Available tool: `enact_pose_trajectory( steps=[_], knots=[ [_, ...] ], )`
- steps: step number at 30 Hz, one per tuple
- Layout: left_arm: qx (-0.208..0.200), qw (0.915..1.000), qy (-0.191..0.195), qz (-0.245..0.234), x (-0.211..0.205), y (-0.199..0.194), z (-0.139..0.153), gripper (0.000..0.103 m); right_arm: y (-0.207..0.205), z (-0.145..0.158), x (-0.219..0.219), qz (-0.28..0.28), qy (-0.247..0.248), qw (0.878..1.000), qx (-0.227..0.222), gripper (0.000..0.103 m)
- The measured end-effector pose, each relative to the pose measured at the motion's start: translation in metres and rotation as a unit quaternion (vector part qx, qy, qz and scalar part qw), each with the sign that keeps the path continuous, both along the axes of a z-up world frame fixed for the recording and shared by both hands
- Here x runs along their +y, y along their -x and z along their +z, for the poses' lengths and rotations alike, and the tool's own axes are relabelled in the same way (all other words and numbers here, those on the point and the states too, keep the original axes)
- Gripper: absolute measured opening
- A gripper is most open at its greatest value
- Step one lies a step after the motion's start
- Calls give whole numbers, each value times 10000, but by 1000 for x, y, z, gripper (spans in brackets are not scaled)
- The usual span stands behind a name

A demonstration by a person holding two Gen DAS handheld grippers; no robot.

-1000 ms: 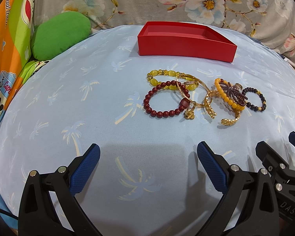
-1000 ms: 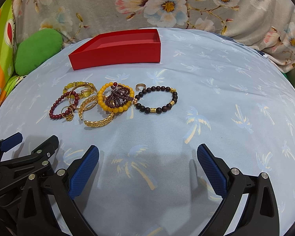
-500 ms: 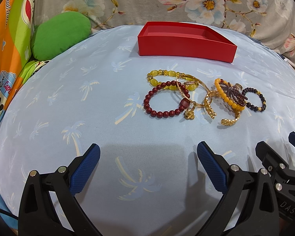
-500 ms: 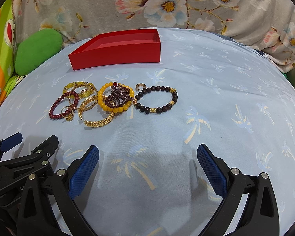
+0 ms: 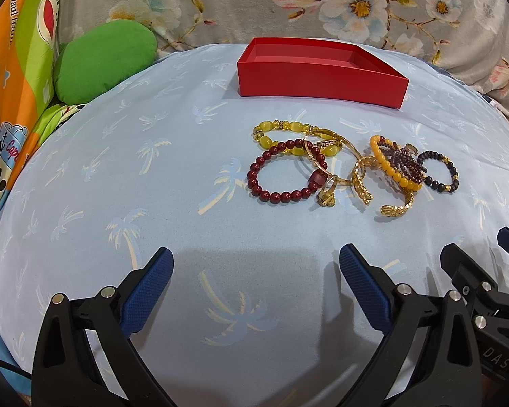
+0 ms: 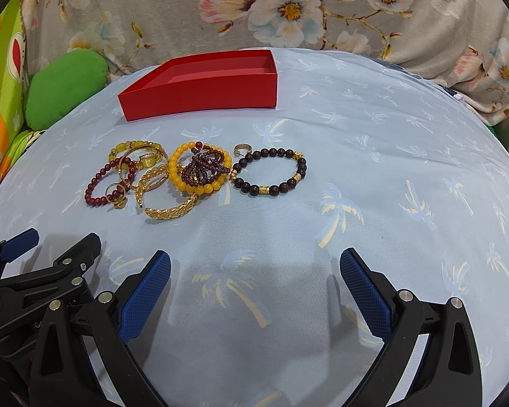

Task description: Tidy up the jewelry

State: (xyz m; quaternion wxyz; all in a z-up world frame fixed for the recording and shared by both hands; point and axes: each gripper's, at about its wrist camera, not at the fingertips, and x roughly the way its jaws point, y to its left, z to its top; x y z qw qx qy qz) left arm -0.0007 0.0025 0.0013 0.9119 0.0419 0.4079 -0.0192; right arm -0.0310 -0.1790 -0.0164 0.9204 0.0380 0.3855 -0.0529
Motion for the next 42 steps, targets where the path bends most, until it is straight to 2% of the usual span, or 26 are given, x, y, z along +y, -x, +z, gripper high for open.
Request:
enact_pose_trajectory(
  steps=[25, 31, 42],
  knots=[
    [-5, 10000, 6, -5, 0, 0, 0, 94, 0, 0, 0, -8, 5, 10000, -4, 96],
    [-63, 9998, 166, 17, 7, 3, 9, 94, 1, -2, -1, -49, -34, 9999, 116, 96],
    [-78, 9989, 393, 258, 30, -22, 24, 94, -12, 4, -17, -145, -213, 9996, 118, 96]
  ],
)
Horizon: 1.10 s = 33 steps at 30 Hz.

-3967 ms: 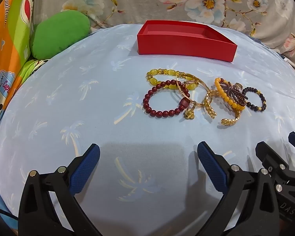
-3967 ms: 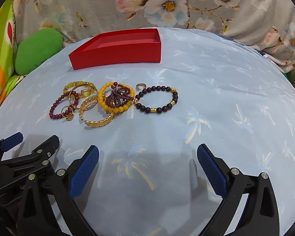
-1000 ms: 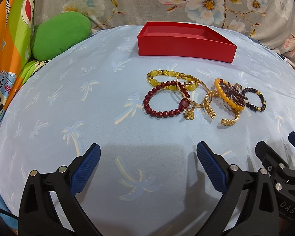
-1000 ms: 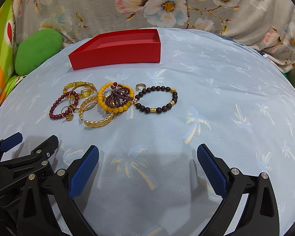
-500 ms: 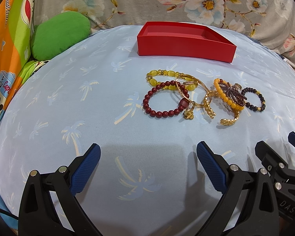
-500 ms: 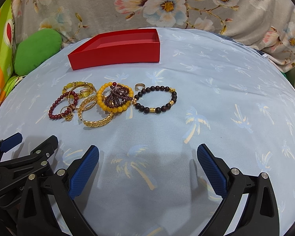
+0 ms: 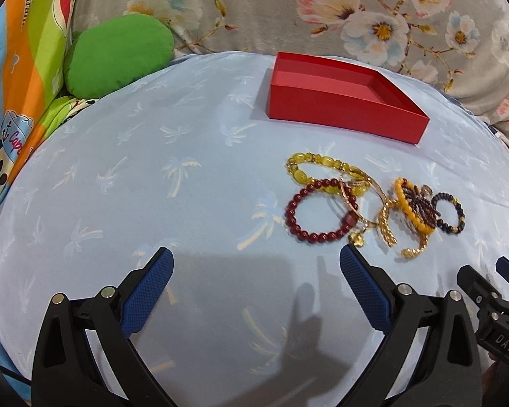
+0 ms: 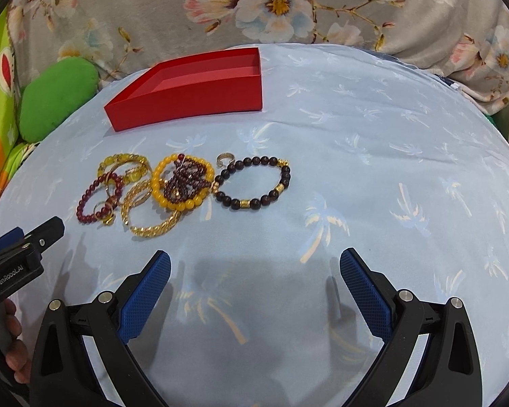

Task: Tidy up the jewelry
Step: 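Lower the left gripper onto the dark red bead bracelet and close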

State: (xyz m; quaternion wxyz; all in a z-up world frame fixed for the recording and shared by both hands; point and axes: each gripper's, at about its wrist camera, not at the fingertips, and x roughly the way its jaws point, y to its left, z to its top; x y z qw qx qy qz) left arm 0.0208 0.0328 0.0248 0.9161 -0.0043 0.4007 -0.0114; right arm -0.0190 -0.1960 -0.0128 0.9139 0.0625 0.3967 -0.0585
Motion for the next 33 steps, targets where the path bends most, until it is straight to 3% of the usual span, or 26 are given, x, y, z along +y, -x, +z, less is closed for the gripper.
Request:
enact_pose_trajectory(
  steps=[10, 17, 22, 25, 27, 29, 33],
  knots=[
    [30, 9997, -149, -168, -5, -25, -2, 93, -15, 2, -7, -78, 41, 10000, 48, 96],
    [262, 9990, -168, -324, -12, -49, -16, 70, -25, 5, -13, -153, 35, 9999, 30, 96],
    [259, 9984, -214, -452, -19, -56, -20, 63, -31, 6, -17, -207, 2, 9998, 19, 96],
    [209, 9979, -229, -569, -25, -57, -18, 47, -33, 6, -21, -243, -21, 9997, 28, 96],
    [196, 9978, -221, -593, -26, -58, -17, 25, -34, 6, -24, -274, -48, 9996, 41, 96],
    [228, 9976, -149, -636, -26, -58, -16, 11, -35, 6, -26, -298, -48, 9995, 50, 96],
    [255, 9981, -38, -568, -19, -57, -15, 8, -37, 9, -28, -327, -27, 9995, 46, 92]
  ],
)
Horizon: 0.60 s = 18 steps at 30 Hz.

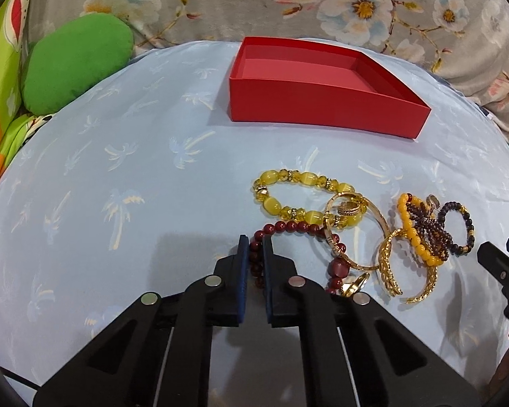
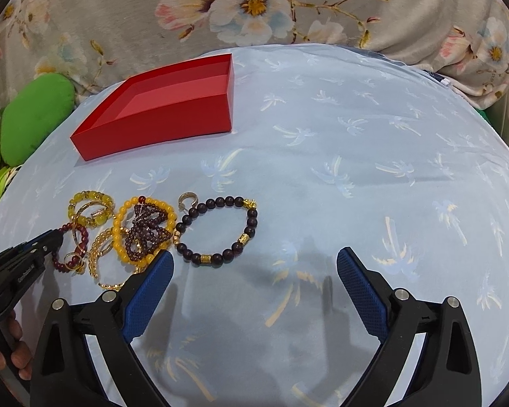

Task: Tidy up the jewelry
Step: 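Lower the left gripper onto the dark red bead bracelet and close, then close the right gripper on the black bead bracelet while the left gripper lifts the red bracelet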

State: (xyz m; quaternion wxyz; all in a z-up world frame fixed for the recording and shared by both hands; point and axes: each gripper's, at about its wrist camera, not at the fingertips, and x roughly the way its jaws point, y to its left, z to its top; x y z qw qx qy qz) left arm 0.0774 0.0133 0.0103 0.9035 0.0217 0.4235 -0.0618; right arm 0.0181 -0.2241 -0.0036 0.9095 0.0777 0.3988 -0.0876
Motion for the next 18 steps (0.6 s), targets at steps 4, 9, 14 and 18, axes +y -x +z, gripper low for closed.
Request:
enact_pose_trajectory(
  steps=[4, 9, 14, 18],
  knots=[
    [2, 9999, 44, 92, 7, 4, 1, 8, -5, 2, -1, -25, 53, 10000, -11, 87],
    [34, 9998, 75, 162, 15, 6, 1, 8, -21, -6, 2, -6, 135, 9998, 153, 71],
    [45, 9998, 103, 168, 17, 9, 0, 8, -33, -16, 5, -14, 200, 9993, 308, 53],
    [58, 9998, 119, 135, 17, 11, 0, 8, -32, -16, 5, -9, 224, 9994, 247, 30]
  ],
)
